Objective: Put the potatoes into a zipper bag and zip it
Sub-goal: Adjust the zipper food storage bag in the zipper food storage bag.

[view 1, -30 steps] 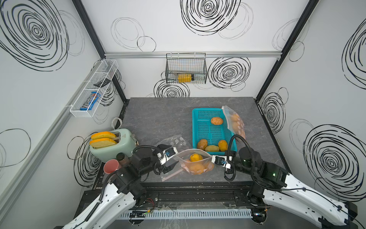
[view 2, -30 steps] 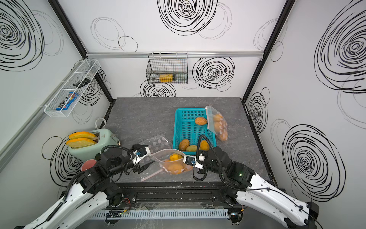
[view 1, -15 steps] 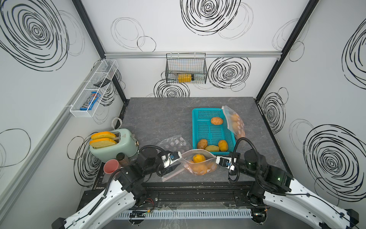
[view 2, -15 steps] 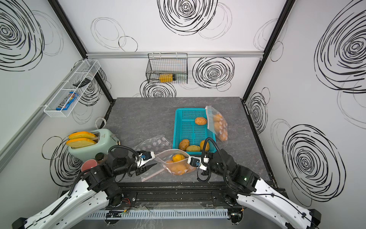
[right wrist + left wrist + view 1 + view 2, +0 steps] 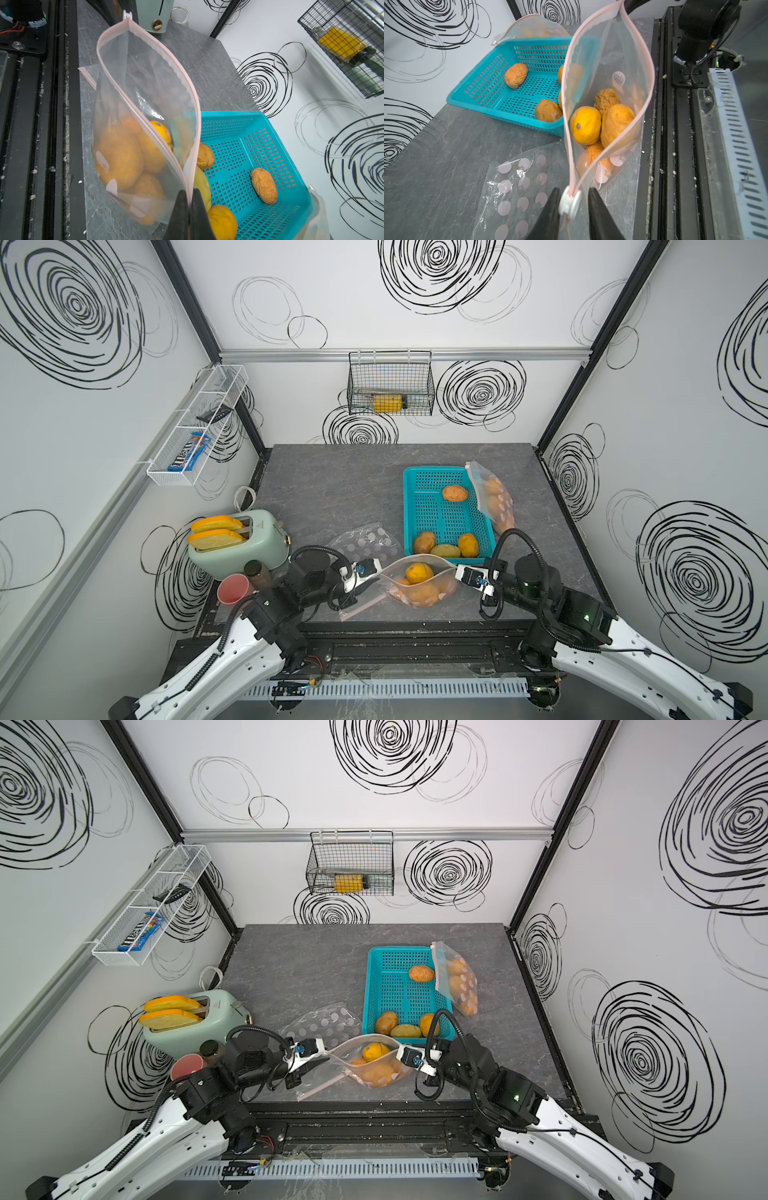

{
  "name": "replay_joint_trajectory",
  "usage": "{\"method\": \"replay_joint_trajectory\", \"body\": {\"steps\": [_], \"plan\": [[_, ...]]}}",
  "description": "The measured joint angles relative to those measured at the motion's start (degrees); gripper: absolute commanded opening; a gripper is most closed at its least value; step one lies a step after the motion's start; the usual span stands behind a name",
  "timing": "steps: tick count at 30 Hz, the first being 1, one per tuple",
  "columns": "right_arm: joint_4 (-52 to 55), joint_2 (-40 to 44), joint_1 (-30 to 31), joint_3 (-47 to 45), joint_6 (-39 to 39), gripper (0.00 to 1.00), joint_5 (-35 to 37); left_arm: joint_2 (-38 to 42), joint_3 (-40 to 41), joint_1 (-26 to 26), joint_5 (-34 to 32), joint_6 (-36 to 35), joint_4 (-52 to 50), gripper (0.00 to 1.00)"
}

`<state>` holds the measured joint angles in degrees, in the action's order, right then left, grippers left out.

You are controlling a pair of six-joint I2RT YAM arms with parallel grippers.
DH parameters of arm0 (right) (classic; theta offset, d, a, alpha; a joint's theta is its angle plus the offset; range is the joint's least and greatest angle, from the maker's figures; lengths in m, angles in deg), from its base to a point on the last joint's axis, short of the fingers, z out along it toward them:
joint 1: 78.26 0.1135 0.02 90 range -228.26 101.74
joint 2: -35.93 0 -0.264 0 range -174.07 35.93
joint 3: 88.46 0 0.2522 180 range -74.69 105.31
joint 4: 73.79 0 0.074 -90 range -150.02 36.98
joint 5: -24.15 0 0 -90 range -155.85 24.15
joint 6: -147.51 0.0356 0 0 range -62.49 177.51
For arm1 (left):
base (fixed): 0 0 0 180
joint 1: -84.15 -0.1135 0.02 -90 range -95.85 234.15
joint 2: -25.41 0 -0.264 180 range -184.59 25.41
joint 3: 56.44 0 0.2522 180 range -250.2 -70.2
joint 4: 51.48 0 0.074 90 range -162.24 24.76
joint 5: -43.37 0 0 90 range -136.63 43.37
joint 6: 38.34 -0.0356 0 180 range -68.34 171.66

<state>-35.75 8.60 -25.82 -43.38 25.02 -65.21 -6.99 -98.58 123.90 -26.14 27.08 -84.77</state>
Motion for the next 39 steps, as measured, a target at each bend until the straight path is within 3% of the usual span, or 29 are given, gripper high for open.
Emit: {"method": "replay_joint_trajectory", "body": {"steps": [3, 7, 15, 17, 19, 25, 33, 36, 39], "plan": [[-0.4, 0.0, -0.7, -0.2, 0.5, 0.00, 0.1, -0.2, 0.0, 0.3, 0.5, -0.1, 0.0, 0.37], [-0.7, 0.0, -1.1, -0.2, 1.0, 0.00, 0.2, 0.0, 0.0, 1.2, 0.9, 0.0, -0.1, 0.37], [-1.2, -0.1, -1.6, -0.3, 1.9, 0.00, 0.6, 1.5, 0.0, 3.6, -0.3, -0.2, -0.3, 0.21], [-1.3, -0.2, -1.7, -0.3, 2.0, 0.00, 1.0, 1.5, 0.0, 3.8, -0.7, -0.3, -0.6, 0.23], [-1.5, -0.2, -1.8, -0.3, 2.3, 0.00, 1.4, 1.5, 0.0, 4.0, -1.2, -0.4, -0.7, 0.33], [-2.0, -0.5, -2.3, -0.3, 2.7, 0.00, 1.8, 1.2, 0.0, 4.2, -2.6, 0.1, -0.9, 0.37], [-2.1, -0.5, -2.6, -0.3, 2.9, 0.00, 2.1, 2.2, 0.3, 4.5, -4.6, 0.7, -0.9, 0.28], [-2.1, -0.5, -2.7, -0.3, 3.0, 0.00, 2.2, 2.8, 1.2, 4.8, -5.4, 1.2, -0.8, 0.17], [-2.1, -0.5, -2.8, -0.3, 3.1, 0.00, 2.3, 2.9, 1.7, 4.9, -5.7, 1.4, -0.7, 0.18]]}}
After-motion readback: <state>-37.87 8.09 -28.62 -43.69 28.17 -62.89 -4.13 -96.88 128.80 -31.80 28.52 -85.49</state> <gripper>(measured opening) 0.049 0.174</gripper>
